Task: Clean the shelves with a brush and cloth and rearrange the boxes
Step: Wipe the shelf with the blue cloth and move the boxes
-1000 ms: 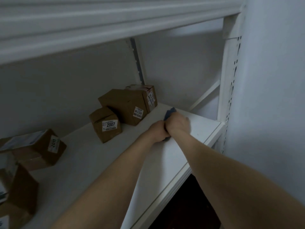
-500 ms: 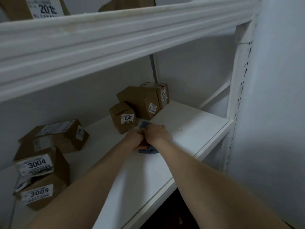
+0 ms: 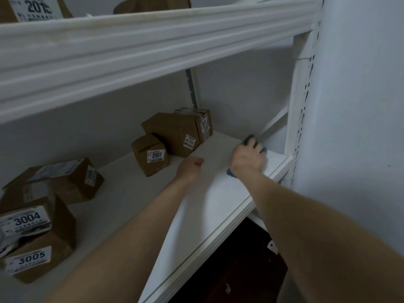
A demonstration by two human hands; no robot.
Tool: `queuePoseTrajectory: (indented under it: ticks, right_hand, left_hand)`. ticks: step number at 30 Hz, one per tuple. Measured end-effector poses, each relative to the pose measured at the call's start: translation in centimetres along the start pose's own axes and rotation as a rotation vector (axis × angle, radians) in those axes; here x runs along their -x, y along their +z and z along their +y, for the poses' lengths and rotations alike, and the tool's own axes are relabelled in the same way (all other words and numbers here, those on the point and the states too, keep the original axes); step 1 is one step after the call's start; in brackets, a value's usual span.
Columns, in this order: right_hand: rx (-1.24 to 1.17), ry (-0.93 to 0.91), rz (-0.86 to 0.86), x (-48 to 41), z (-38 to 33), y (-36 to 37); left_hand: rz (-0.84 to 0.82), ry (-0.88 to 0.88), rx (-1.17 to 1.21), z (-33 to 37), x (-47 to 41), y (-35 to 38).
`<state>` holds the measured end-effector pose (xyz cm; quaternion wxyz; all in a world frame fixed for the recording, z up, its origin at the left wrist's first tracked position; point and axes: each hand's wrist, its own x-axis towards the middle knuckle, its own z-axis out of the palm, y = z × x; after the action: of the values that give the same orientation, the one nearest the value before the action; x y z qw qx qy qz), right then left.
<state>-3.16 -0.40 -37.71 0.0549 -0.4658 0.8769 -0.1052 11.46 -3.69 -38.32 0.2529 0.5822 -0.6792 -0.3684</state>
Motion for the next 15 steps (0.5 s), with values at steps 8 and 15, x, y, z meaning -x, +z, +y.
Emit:
queuePoseTrajectory:
  ticks: [8,15]
  right_hand:
    - [-0.212,-0.191,-0.246,2.4,-4.4,2.0]
    - [-0.190,-0.113,-0.223,1.7,-2.5,2.0]
  left_hand:
    - [0.079,0.017,-0.037,-1.1,-0.1,0.2]
    - [0.060,0.025,-0.150,-0.4,0.1,-0.3]
